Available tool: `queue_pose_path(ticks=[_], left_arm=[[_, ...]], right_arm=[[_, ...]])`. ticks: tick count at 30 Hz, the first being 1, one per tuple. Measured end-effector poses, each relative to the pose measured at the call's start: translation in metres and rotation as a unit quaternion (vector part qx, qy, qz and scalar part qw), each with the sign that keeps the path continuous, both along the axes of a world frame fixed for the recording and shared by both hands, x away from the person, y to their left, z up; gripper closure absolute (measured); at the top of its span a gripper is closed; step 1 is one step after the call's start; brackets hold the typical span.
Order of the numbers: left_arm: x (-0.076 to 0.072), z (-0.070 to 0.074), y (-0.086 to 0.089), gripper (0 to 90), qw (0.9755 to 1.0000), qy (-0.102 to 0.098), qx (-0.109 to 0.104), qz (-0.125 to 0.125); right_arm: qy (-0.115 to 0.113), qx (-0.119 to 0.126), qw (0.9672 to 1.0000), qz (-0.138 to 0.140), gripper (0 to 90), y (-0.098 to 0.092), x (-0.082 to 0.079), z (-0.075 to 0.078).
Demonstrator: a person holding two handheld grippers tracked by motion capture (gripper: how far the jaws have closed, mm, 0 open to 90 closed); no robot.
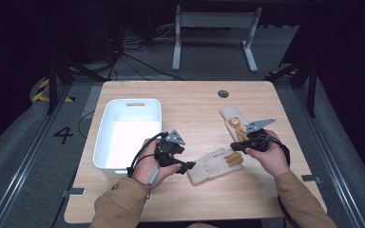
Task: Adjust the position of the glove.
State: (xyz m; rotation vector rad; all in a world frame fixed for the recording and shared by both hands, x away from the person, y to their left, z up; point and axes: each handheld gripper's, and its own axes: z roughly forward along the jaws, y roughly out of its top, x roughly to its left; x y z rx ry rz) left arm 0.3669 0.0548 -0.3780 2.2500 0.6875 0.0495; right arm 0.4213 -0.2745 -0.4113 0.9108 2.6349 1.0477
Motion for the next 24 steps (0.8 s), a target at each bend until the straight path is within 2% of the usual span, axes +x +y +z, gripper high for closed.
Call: queue_pose_path(ticks=[3,11,17,24], left_arm=[[-0.003,0.0,0.003,33.3,0.9999,-0.004,0.012,0.0],[-0.003,0.0,0.006,32.6,0.9999,-0.002,0.01,0.004],[-0.002,-0.001,0.006,32.3,0.9999,-0.001,0.011,0.005],[-0.001,-0.004,0.005,31.7,0.9999,0.0,0.015,0.005]], right_arm=[[0.009,-0.001,0.9999,0.006,88.6,0.012,0.013,-0.005],[0.013,-0.016,0.9998,0.008,88.9,0.028,0.023,-0.016],[0.009,-0.018,0.9998,0.0,88.5,0.027,0.026,-0.023],[0.014,-0.036,0.9992,-0.006,88.7,0.023,0.028,-0.031]])
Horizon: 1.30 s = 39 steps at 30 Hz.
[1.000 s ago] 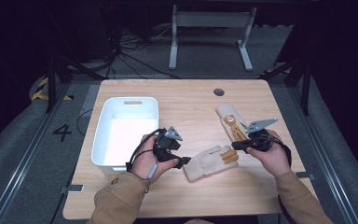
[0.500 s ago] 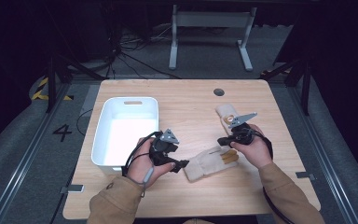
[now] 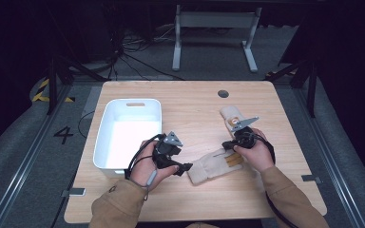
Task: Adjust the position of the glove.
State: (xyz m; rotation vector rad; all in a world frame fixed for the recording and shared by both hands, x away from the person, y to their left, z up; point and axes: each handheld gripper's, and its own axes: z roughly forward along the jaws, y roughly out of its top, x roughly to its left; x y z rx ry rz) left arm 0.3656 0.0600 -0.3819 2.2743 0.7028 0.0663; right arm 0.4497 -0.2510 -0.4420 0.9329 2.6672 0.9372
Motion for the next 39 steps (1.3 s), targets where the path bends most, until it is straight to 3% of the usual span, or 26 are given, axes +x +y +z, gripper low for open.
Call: queue_pose_path(ticks=[6,19,30,39], left_arm=[[0.001,-0.001,0.0,31.7,1.0,0.001,0.001,-0.001],[0.008,0.004,-0.009,30.3,1.0,-0.004,-0.003,-0.008],[0.013,0.006,-0.016,30.2,0.9998,-0.006,-0.008,-0.018],[0.015,0.008,-0.014,30.2,0.9998,-0.007,-0.011,-0.018]], right_arm=[[0.016,-0.014,0.9998,-0.001,88.5,0.0,-0.003,-0.003],[0.015,-0.04,0.9991,0.003,88.7,-0.006,-0.024,0.001],[0.03,-0.036,0.9989,0.001,88.4,-0.011,-0.038,0.002],[0.005,-0.018,0.9998,-0.007,84.8,-0.015,-0.044,0.015]])
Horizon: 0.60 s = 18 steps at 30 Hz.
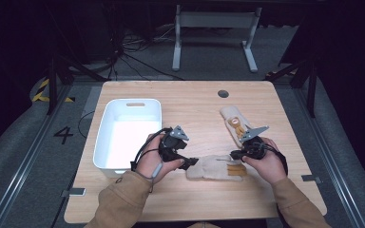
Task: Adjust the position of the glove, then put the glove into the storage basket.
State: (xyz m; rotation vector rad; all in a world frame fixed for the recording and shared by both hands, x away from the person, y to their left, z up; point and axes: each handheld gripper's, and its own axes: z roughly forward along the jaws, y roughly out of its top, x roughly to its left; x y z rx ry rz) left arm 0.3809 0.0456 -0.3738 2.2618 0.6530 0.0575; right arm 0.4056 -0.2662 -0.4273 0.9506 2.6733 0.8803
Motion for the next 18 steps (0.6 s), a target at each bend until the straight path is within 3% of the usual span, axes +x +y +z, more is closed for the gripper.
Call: queue_pose_path(ticks=[8,18], left_arm=[[0.002,0.001,0.001,30.1,1.0,0.0,-0.003,0.002],[0.004,0.001,-0.003,29.9,1.0,0.002,-0.003,-0.004]], right_arm=[[-0.032,0.029,0.9989,-0.018,79.4,-0.009,-0.005,0.013],[-0.068,0.065,0.9941,-0.055,70.9,-0.026,-0.01,0.019]])
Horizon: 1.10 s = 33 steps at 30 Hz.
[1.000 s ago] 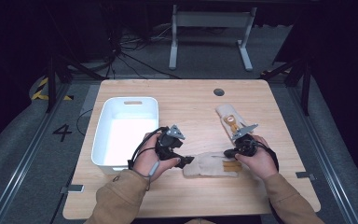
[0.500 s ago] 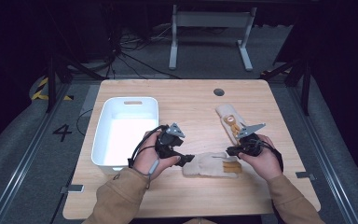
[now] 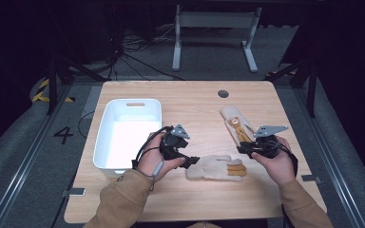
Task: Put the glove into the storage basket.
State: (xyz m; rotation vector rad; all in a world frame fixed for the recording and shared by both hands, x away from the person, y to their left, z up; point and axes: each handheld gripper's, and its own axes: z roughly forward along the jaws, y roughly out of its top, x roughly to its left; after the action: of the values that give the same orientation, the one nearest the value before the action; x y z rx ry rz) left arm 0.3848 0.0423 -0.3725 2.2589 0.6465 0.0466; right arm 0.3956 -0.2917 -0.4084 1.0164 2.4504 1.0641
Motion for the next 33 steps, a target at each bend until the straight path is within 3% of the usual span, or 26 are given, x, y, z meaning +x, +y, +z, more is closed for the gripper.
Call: queue_pose_path(ticks=[2,4,8,14,19,25,29,33], left_arm=[[0.0,0.001,0.001,29.9,1.0,0.0,-0.003,0.003],[-0.001,0.001,0.002,29.8,1.0,0.002,-0.002,0.006],[-0.001,0.001,0.005,29.7,0.9999,0.006,-0.005,0.012],[-0.001,0.002,0.008,29.7,0.9999,0.005,-0.008,0.014],[-0.001,0.002,0.009,29.7,0.9999,0.005,-0.007,0.013],[0.0,0.002,0.009,29.4,0.9999,0.005,-0.007,0.014],[0.001,0.001,0.009,29.3,0.9999,0.006,-0.006,0.013],[0.001,-0.001,0.009,29.1,0.9998,0.011,-0.003,0.014]], right_arm=[[-0.003,0.013,0.9999,-0.01,60.6,-0.002,0.002,0.003],[0.006,0.025,0.9995,-0.016,56.7,-0.002,0.004,0.005],[0.012,0.026,0.9991,-0.03,52.9,-0.002,0.012,0.009],[0.025,0.024,0.9976,-0.059,47.2,-0.002,0.041,0.012],[0.02,0.02,0.9971,-0.07,44.9,-0.002,0.055,0.01],[0.016,0.01,0.9962,-0.085,41.2,-0.005,0.073,0.002],[0.031,0.029,0.9947,-0.094,40.4,-0.008,0.083,-0.009],[0.034,0.021,0.9936,-0.106,41.0,-0.009,0.091,-0.022]])
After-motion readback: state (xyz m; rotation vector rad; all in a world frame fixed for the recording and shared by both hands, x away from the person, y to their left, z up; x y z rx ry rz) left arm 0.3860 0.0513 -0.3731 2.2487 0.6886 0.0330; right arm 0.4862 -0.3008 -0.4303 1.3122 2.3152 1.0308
